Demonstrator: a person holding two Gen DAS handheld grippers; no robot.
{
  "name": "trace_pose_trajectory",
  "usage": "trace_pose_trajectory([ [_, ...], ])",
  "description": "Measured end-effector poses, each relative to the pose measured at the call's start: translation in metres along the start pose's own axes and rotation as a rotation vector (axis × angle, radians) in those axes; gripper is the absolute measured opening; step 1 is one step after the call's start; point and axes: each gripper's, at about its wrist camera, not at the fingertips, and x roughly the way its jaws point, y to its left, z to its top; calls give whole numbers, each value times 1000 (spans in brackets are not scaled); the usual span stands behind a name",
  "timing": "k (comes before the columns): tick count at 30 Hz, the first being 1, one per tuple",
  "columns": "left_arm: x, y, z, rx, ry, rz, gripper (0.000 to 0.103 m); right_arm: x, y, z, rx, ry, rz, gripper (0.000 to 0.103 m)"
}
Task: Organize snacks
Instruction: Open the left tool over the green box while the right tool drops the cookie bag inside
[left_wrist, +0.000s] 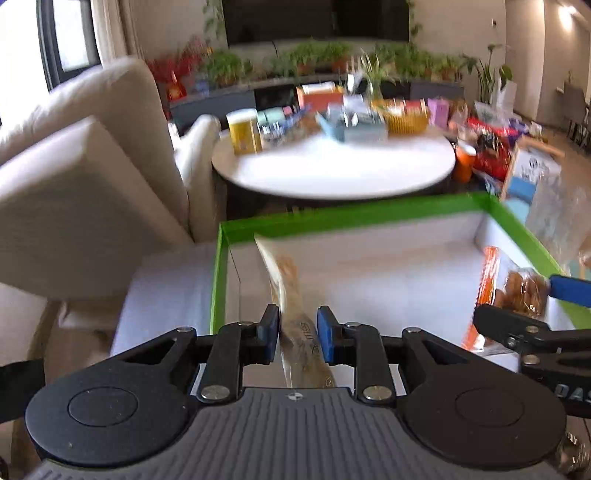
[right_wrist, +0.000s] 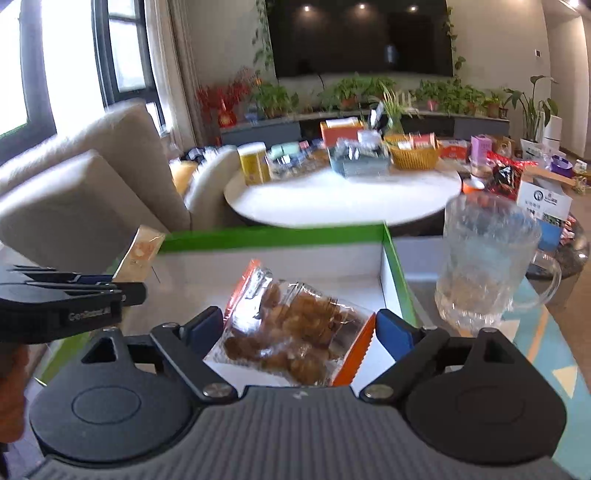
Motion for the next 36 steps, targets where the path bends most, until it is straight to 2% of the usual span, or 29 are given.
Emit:
trace_pose_trajectory([
  [4, -19, 3, -15, 9, 2, -28, 31, -6, 6, -13, -50, 37, -5, 85],
  [9, -51, 13, -22, -11, -29, -10, 32, -24, 14, -22, -95, 49, 3, 85],
  [13, -83, 28, -38, -52, -61, 20, 42, -50, 13, -32, -84, 19, -3, 85],
  [16, -102, 38, -55, -76, -67, 50, 44, -67, 10, -32, -66, -4, -3, 85],
  [20, -115, 47, -78, -125, -29, 63, 45, -83, 8, -34, -50, -19, -6, 85],
  [28, -117, 44, -111, -171, 55, 47, 45, -102, 11, -45, -30, -20, 6, 85],
  [31, -112, 46, -118, -221, 105, 61, 45, -110, 11, -53, -30, -10, 15, 85],
  [36, -109, 53, -126, -342, 141, -7, 45, -118, 10, -72, -15, 31, 54, 85],
])
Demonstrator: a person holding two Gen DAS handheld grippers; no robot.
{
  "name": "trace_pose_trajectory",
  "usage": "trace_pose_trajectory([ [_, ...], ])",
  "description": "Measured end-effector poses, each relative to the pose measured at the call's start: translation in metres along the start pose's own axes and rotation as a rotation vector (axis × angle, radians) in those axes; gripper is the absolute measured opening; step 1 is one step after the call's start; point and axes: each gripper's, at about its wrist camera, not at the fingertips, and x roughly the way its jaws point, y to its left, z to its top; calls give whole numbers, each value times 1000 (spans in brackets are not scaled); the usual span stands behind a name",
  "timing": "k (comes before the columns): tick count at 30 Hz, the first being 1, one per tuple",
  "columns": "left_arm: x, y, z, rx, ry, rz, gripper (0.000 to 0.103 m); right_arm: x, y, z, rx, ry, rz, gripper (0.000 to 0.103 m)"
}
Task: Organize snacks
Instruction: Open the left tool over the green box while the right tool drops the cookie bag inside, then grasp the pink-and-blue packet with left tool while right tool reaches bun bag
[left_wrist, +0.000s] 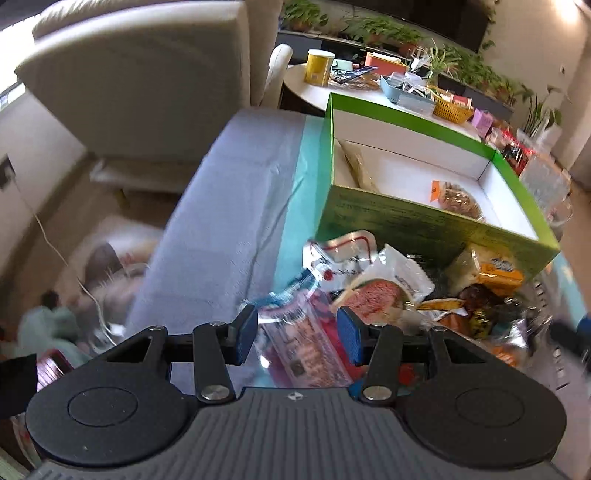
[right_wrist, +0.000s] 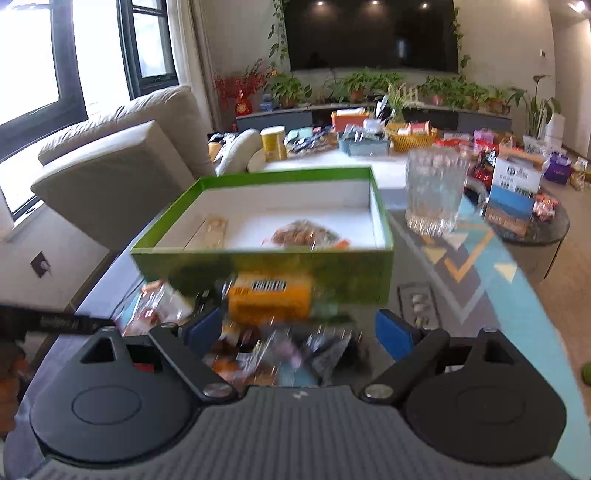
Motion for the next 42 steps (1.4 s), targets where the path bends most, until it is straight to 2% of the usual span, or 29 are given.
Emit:
trace_pose_trajectory([
  [3, 4, -1, -3, -18, 27, 2, 45, -3, 1, -13, 9, 28, 62, 85],
  [8, 7, -4, -8, -34, 20, 12, 53, -1, 6, -31, 65, 95, 243, 85],
  [10, 6, -3, -9, -39, 19, 13, 54, 2, 14, -37, 47, 122, 273, 85],
  [15, 5, 1, -11, -67, 34, 3, 54, 10, 34, -44, -42, 167, 265, 85],
  [20, 3, 1, -14, -95, 64, -16, 54, 13, 34, -44, -29, 189, 276, 85],
  [24, 1, -5, -18, -57, 57, -26, 56, 14, 31, -46, -23, 189, 277, 85],
  [26, 4, -7, -19, -40, 66, -9, 58, 15, 31, -48, -26, 196, 272, 85],
  [42, 2, 3, -21, -113, 71, -29, 62, 16, 45, -54, -103, 212, 274, 85],
])
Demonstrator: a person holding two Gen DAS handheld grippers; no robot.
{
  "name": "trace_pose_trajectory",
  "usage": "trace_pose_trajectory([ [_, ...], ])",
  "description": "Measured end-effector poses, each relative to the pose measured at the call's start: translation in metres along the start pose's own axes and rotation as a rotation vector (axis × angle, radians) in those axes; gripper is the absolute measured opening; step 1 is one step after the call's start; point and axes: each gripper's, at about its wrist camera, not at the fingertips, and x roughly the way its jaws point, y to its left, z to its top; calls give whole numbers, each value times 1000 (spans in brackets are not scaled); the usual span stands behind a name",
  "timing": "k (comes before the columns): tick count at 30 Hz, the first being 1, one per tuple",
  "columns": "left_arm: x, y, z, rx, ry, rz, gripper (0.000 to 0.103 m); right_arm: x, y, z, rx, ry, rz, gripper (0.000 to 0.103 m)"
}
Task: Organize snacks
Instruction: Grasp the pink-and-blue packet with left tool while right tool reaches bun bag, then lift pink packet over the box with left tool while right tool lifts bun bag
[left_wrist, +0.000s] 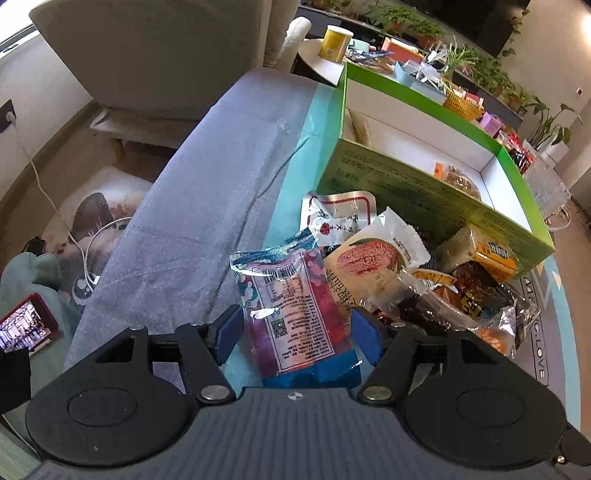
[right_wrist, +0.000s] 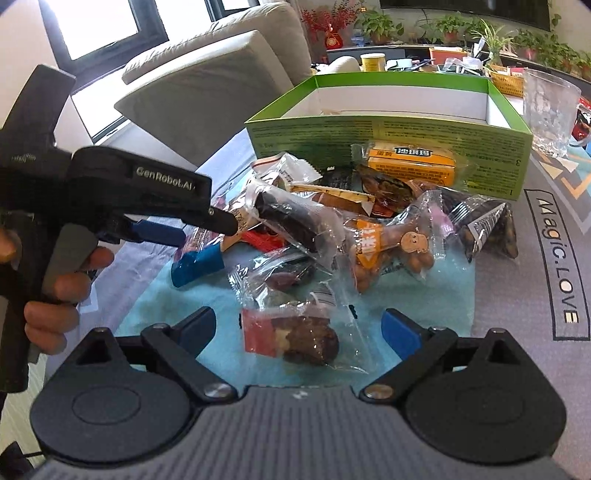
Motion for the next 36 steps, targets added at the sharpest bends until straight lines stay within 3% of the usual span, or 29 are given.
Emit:
trace_pose_trajectory([
  [6, 1, -7, -6, 41, -36, 5, 68, 8, 8, 1, -45, -9, -36, 85],
  [10, 0, -15, -12, 106, -49, -7, 45, 12, 15, -2, -101, -10, -69, 85],
  [13, -4, -15, -13, 96, -40, -44, 37, 9, 16, -4, -117, -33, -99, 83],
  [14, -7, -16, -14, 101, -51, -42, 36, 7, 16, -4, -125, -37, -112, 69],
  [15, -10, -16, -15, 111, -66, -36, 35, 5, 15, -4, -126, -39, -113, 66],
  [25, -44, -21, -15, 151, -181, -49, 35, -16, 14, -3, -85, -83, -66, 64],
  [36, -56, -17, -17, 146, -212, -58, 35, -33, 16, -6, -68, -148, -83, 62],
])
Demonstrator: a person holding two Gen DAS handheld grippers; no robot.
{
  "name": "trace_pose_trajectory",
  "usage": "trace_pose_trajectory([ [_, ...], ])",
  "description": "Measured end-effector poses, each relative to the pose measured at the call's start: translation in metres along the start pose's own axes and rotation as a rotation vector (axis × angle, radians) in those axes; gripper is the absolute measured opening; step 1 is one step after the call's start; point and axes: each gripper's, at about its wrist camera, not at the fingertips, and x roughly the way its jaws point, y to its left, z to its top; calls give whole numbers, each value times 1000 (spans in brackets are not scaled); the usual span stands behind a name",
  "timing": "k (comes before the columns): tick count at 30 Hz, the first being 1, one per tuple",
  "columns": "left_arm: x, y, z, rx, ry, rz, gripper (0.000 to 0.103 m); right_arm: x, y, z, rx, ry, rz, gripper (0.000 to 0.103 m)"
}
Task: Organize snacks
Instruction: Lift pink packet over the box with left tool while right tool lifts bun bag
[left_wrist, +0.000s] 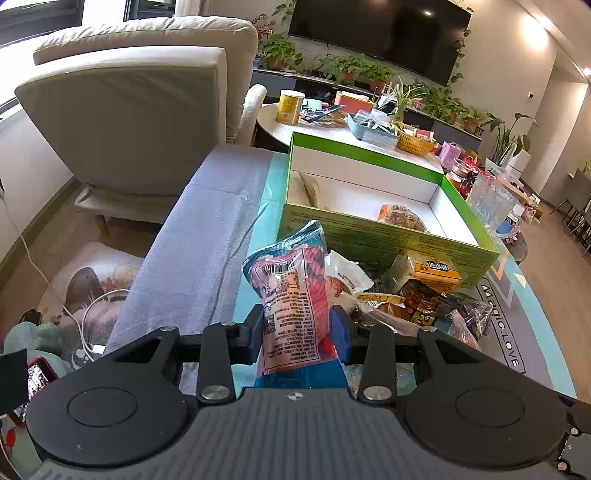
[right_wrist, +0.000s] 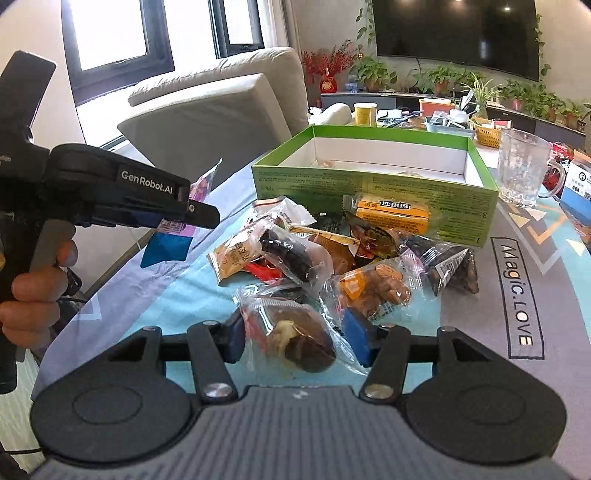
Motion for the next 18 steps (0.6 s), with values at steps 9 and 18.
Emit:
trace_pose_trajectory([
  [9, -8, -9, 4, 29, -31, -11, 35, -16, -3, 9, 16, -72, -3, 61],
  [18, 3, -13, 16, 34, -25, -13, 35, -17, -13, 31, -13, -138, -34, 58],
])
